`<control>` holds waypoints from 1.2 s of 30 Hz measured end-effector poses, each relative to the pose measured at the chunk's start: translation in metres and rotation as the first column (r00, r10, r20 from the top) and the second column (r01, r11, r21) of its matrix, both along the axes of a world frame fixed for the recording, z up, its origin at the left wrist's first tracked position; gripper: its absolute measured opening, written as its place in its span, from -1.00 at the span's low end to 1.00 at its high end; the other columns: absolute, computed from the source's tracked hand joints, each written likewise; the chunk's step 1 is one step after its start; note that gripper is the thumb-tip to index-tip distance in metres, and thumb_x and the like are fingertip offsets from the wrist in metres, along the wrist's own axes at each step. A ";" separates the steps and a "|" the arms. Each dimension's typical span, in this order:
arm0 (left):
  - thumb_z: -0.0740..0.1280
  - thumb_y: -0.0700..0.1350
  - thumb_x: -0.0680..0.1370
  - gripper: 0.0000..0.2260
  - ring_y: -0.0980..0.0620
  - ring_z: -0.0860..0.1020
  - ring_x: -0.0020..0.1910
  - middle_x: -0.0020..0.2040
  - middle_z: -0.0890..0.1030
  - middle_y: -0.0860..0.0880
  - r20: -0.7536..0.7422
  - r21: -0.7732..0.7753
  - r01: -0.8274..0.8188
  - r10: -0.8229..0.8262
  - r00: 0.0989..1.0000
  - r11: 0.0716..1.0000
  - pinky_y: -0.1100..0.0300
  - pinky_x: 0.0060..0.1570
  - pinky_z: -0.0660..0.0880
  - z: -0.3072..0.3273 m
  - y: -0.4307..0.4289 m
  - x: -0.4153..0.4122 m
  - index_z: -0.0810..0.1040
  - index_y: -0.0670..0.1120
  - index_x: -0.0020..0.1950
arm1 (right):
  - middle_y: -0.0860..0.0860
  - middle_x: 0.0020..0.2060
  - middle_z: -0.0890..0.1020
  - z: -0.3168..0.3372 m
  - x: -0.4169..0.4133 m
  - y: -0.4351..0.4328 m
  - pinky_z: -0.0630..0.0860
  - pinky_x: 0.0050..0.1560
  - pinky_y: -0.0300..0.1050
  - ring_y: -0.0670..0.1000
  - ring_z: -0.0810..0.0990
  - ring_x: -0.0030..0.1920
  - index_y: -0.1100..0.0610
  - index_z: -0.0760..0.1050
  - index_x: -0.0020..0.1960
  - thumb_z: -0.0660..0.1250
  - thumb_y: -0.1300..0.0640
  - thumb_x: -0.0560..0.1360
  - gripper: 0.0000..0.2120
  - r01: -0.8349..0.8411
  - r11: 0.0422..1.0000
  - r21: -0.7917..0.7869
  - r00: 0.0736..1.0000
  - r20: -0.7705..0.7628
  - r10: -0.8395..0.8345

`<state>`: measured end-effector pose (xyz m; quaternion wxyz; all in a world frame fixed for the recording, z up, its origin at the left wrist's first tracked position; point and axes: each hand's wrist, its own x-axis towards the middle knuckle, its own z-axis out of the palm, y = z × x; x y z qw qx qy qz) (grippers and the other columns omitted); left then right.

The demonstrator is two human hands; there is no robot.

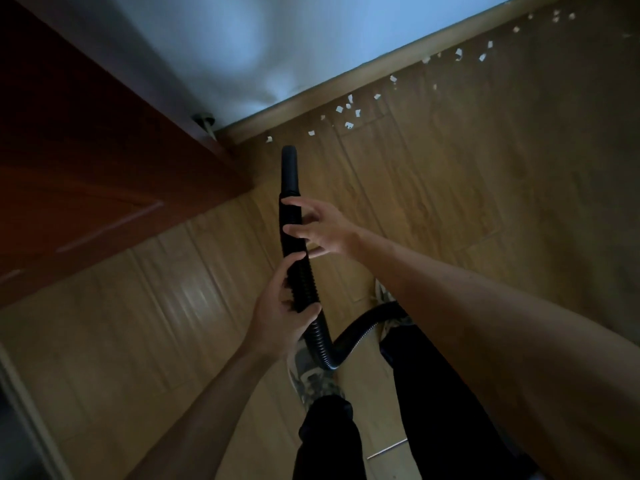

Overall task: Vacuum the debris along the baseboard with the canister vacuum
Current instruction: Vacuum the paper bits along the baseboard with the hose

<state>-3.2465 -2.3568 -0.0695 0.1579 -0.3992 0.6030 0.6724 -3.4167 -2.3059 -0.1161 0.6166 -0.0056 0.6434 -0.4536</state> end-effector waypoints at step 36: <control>0.46 -0.21 0.50 -0.36 -0.17 0.68 -0.03 0.21 0.53 -0.03 0.096 0.104 -0.041 0.031 0.995 0.994 -0.23 -0.18 0.64 -0.102 -0.040 -0.078 0.31 0.36 0.37 | 0.06 0.25 0.53 -0.104 -0.084 -0.063 0.61 -0.03 0.01 0.10 0.59 0.15 -0.17 0.29 0.47 0.32 0.30 0.57 -0.40 -0.328 0.940 0.095 0.943 0.090 0.320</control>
